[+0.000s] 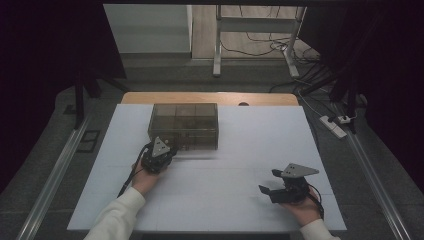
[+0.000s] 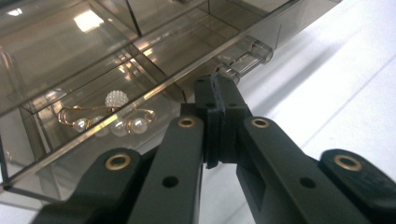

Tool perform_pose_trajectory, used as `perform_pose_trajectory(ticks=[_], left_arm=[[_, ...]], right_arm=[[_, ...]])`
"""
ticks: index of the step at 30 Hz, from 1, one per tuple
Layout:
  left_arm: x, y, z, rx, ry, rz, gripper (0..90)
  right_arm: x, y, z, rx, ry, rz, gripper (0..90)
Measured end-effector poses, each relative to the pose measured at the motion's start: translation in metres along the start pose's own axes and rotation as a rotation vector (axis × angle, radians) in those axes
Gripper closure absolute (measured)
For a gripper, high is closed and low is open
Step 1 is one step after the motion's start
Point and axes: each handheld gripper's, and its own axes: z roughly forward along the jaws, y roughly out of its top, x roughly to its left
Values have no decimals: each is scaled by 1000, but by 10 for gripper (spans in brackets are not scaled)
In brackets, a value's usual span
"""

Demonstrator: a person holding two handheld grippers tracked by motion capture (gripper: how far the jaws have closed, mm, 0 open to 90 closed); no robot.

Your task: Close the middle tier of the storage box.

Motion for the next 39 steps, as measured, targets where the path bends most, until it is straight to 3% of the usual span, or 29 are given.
perform_pose_trajectory(ticks=[26, 35, 39], left_arm=[[11, 10, 18, -8, 34, -33, 882], [9, 10, 14, -8, 13, -25, 881], [5, 10, 9, 2, -6, 0, 882]], right_arm=[[0, 0, 2, 10, -9, -8, 208], [-1, -1, 1, 8, -12, -10, 208], [-1, -1, 0, 9, -9, -13, 208]])
